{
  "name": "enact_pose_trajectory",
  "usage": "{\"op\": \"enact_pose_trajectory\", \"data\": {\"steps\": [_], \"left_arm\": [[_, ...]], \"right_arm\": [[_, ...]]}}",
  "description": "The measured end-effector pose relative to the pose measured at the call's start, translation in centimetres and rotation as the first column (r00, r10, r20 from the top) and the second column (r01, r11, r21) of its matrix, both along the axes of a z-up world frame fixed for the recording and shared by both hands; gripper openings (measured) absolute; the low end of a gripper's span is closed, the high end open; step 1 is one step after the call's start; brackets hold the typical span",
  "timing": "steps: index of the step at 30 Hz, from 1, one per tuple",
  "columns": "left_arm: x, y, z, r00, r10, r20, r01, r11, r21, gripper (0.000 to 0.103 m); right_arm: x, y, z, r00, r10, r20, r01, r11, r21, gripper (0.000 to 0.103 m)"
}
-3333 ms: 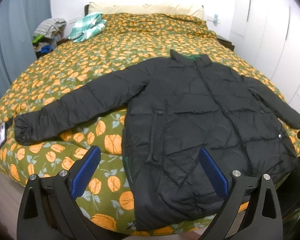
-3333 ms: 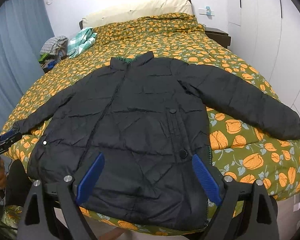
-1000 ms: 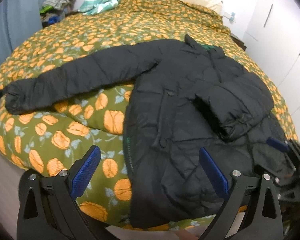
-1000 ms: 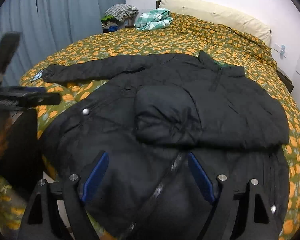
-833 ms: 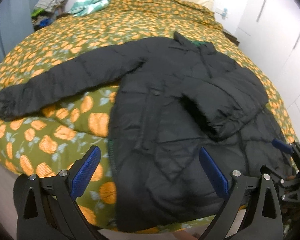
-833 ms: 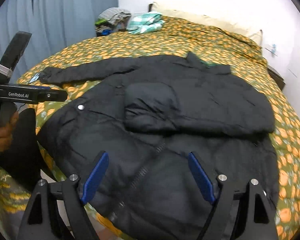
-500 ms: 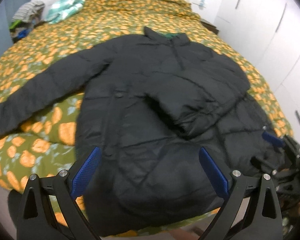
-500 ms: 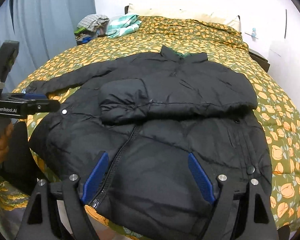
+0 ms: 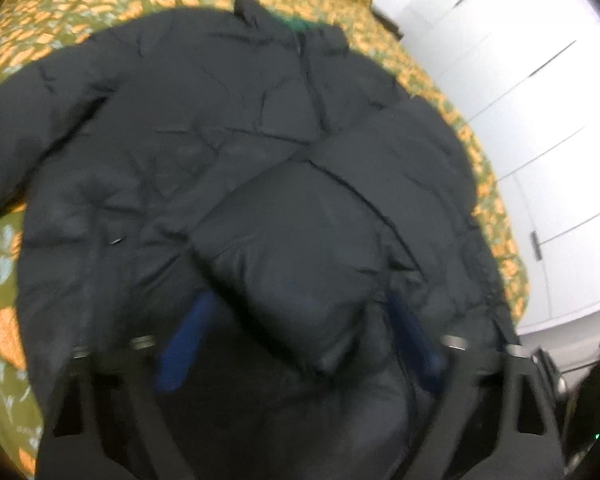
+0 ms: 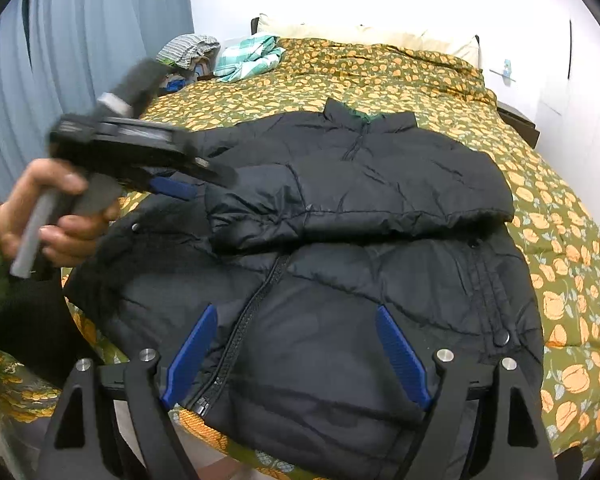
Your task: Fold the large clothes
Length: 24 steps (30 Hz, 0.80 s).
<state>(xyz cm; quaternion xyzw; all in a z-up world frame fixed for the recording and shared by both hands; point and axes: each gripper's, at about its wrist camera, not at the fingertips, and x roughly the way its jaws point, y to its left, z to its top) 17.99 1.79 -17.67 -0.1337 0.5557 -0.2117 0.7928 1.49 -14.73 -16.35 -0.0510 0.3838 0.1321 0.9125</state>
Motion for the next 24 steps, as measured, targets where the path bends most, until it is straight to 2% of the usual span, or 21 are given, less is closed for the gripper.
{"op": "enact_pose_trajectory", "data": {"steps": [1,2,4,5,7,11,13,15,17,20,24], "left_arm": [[0.5,-0.6,-0.5,1.000,0.006,-0.021,-0.005,1.000,0.027,0.055],[0.9,-0.8,-0.7,0.999,0.014,-0.029,-0.012,0.999,0.051,0.027],[1.6,-1.2,-0.1,0.999,0.020,-0.026,-0.018,0.998,0.053,0.009],[2.0,-1.3,0.6,1.000,0.022,-0.011,-0.021,0.998,0.059,0.007],[3.4,-1.1,3.7,0.996,0.024,0.084,-0.034,0.992,0.119,0.007],[8.0,2.0,9.7,0.968,0.092,0.233,-0.133,0.977,0.165,0.007],[10.2,3.6,10.9,0.953,0.125,0.277,-0.184,0.963,0.197,0.007],[12.4,4.7,10.7,0.944,0.148,0.295,-0.223,0.944,0.242,0.007],[14.2,6.1,9.0,0.947,0.169,0.274,-0.244,0.932,0.268,0.007],[15.2,6.7,6.0,0.956,0.168,0.241,-0.241,0.917,0.317,0.007],[15.4,7.1,3.0,0.960,0.199,0.198,-0.255,0.913,0.318,0.008]], "right_arm": [[-0.1,-0.1,0.0,1.000,-0.002,0.003,0.002,1.000,0.002,0.083],[-0.1,-0.2,0.1,1.000,-0.004,0.006,0.004,1.000,0.005,0.083],[-0.2,-0.5,0.2,1.000,-0.010,0.007,0.010,1.000,0.012,0.083],[-0.2,-0.7,0.3,1.000,-0.016,0.008,0.016,1.000,0.016,0.083],[-0.1,-1.4,0.5,0.999,-0.035,0.011,0.035,0.999,0.030,0.083],[0.8,-3.7,1.2,0.996,-0.093,0.007,0.092,0.993,0.071,0.083],[1.5,-4.9,1.6,0.993,-0.122,0.007,0.121,0.989,0.085,0.083],[2.6,-6.0,2.0,0.990,-0.141,0.008,0.139,0.986,0.097,0.083],[3.9,-6.8,2.5,0.990,-0.144,0.013,0.142,0.985,0.097,0.083],[7.8,-8.9,3.8,0.989,-0.145,0.020,0.142,0.985,0.098,0.083],[14.8,-12.4,4.8,0.980,-0.197,0.013,0.194,0.975,0.104,0.083]]}}
